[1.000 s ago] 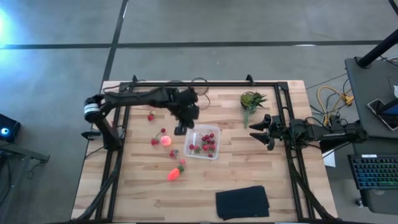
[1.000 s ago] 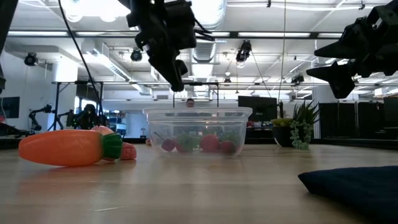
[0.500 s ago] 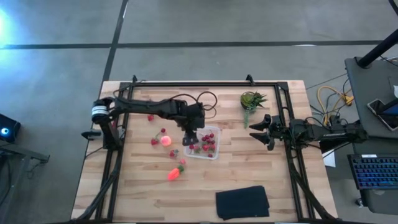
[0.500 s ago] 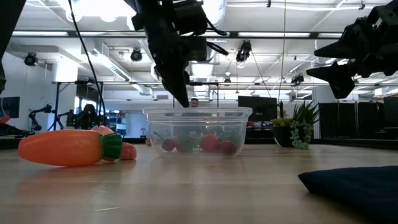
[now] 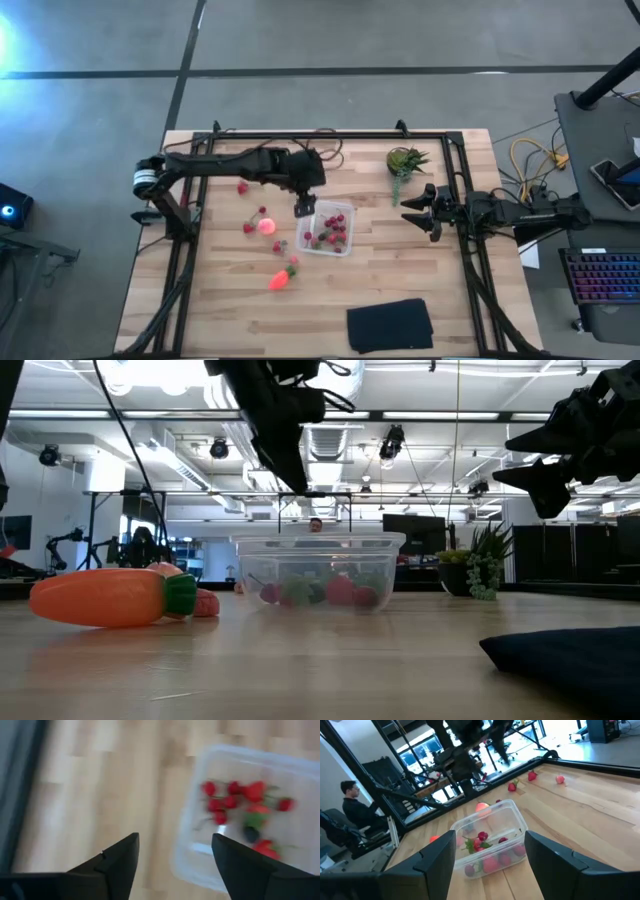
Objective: Pick and placing Produce into tupperware
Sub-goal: Put the pink peach into the transparent bin
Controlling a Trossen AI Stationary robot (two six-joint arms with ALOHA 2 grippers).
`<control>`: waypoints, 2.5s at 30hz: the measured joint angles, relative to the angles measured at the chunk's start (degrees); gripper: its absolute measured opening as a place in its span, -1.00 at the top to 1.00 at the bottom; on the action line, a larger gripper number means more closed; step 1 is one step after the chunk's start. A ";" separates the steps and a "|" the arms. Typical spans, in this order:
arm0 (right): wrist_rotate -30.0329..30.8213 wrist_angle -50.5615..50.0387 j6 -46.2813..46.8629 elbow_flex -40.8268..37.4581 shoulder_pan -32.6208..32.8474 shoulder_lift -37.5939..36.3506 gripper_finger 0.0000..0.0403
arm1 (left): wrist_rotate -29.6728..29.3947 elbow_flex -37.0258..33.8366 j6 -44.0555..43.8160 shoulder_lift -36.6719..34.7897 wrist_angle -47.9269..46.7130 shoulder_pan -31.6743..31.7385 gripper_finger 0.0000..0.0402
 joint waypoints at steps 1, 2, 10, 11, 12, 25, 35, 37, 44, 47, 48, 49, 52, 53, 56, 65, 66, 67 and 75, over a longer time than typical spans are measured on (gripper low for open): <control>0.00 0.00 0.00 0.00 0.02 0.00 -0.13 | -1.34 0.15 0.02 -0.31 -0.15 0.69 -0.14; -0.01 0.00 0.00 0.00 0.01 0.01 -0.13 | -2.07 0.26 -0.01 -0.60 -0.11 1.46 -0.12; 0.01 -0.02 -10.90 0.00 0.00 0.02 -0.13 | -2.52 0.32 -0.39 -1.36 -0.60 7.55 -0.03; 0.00 -0.02 -14.05 0.00 0.00 0.02 -0.13 | -2.49 0.31 -0.39 -1.36 -0.57 7.99 -0.03; 0.00 -0.15 -17.59 0.00 0.00 0.02 -0.13 | -2.48 0.31 -0.39 -1.36 -0.55 8.52 -0.03; 0.03 -1.71 -32.19 0.00 -0.02 0.69 -0.13 | -2.43 0.29 -0.41 -0.48 -0.42 18.36 -0.03; 1.94 -1.46 -21.75 0.00 -0.75 12.32 -0.13 | -0.46 -2.82 -0.39 1.37 -0.76 27.25 -0.03; 1.64 -1.34 -19.93 0.00 -0.76 14.22 -0.13 | 1.67 -3.58 -0.40 2.99 -0.56 28.68 -0.03; 1.64 5.59 -22.97 0.00 -0.77 16.41 -0.13 | 0.26 -3.89 -0.06 8.00 -0.19 29.47 -0.03; 1.64 6.79 -24.94 0.00 -0.77 16.39 -0.13 | 0.25 -3.89 -0.01 9.48 -0.49 29.74 -0.03; 1.64 6.84 -24.91 0.00 -0.77 16.39 -0.13 | 0.20 -3.89 -0.40 9.94 -0.64 29.93 -0.03; 1.64 6.82 -24.71 0.00 -0.77 16.39 -0.13 | 0.18 -3.83 -0.84 10.40 -1.01 30.20 -0.03; 1.62 6.82 -22.91 0.00 -0.77 16.39 -0.13 | 0.21 -3.67 -5.48 11.97 -3.10 31.14 -0.03; 1.62 6.82 -22.35 0.00 -0.77 16.39 -0.13 | 0.34 -3.61 -7.04 12.36 -3.75 31.50 -0.03; 1.60 6.80 -21.48 0.00 -0.74 16.39 -0.13 | 0.49 -3.34 -9.36 12.78 -3.51 32.08 -0.03; 1.57 6.81 -21.39 0.00 -0.74 16.39 -0.13 | 2.32 -3.32 -9.71 14.63 -0.84 32.12 -0.03; 1.59 6.87 -21.01 0.00 -0.74 16.39 -0.13 | 2.32 -3.29 -10.27 15.15 -0.80 32.22 -0.03; 1.57 6.88 -20.18 0.00 -0.74 16.39 -0.13 | 2.40 -3.20 -10.89 15.64 -0.97 32.33 -0.03; 1.55 6.88 -15.62 0.00 -0.74 16.44 -0.13 | 4.20 -1.83 -11.01 19.87 -1.23 32.44 -0.03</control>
